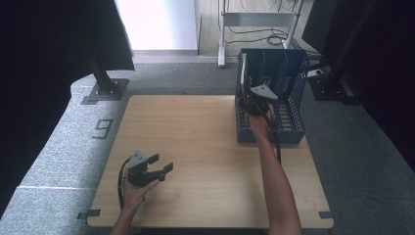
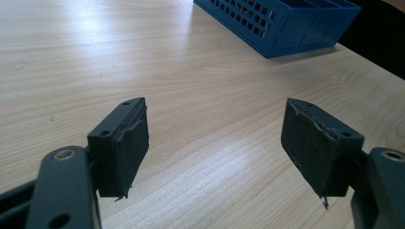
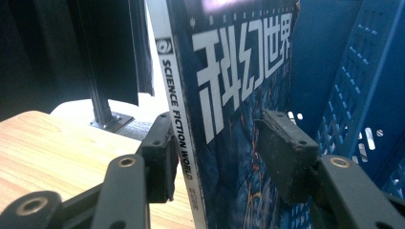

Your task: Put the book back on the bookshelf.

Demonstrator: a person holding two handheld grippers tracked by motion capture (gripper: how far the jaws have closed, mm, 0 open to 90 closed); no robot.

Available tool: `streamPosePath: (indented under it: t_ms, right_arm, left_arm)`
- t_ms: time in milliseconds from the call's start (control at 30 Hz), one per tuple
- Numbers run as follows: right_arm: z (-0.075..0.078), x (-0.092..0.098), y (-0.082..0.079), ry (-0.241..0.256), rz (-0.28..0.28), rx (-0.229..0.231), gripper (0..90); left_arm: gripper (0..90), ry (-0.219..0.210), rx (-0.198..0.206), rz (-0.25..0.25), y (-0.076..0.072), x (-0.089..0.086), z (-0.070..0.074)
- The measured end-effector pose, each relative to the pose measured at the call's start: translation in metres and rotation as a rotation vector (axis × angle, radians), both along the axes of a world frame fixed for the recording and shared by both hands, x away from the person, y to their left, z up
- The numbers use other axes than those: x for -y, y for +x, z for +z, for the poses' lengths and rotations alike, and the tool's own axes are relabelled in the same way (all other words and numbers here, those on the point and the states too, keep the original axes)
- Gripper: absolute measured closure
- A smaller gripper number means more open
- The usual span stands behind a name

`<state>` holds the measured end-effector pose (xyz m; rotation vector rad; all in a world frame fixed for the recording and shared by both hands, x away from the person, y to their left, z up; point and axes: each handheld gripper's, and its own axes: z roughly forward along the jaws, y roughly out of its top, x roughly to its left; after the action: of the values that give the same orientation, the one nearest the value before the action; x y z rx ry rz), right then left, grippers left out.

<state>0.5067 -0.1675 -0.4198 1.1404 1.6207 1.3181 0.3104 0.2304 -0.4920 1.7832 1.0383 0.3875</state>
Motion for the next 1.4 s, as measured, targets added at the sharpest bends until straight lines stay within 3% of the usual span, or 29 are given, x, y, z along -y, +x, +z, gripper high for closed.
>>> streamPosePath:
  t_ms: [200,400,467,733,800,1067,1400]
  right_arm:
    - [0.004,0.001,-0.007,0.002,0.005,0.01,46.6]
    - [0.004,0.007,-0.016,0.025,0.023,-0.011,45.5]
    - [0.005,0.009,-0.021,0.033,0.046,-0.033,43.7]
    - [0.005,0.012,-0.038,0.044,0.096,-0.035,42.8]
    - [0.004,0.011,-0.043,0.042,0.105,-0.056,42.4]
    - [0.001,0.013,-0.067,0.063,0.139,-0.045,42.5]
    - [-0.02,0.023,-0.116,0.091,0.209,-0.093,42.5]
  left_arm:
    - [24.3,0.002,0.003,-0.005,-0.001,0.001,0.001]
    - [24.3,0.005,0.001,-0.006,-0.002,0.002,0.001]
    - [24.3,0.006,-0.001,-0.006,-0.001,0.002,0.0]
    - [24.3,0.01,-0.003,-0.006,-0.002,0.002,-0.001]
    - [24.3,0.014,-0.006,-0.007,-0.002,0.003,-0.001]
    - [24.3,0.02,-0.014,-0.013,-0.002,0.005,-0.003]
    - [24.2,0.031,-0.022,-0.019,-0.002,0.007,-0.005]
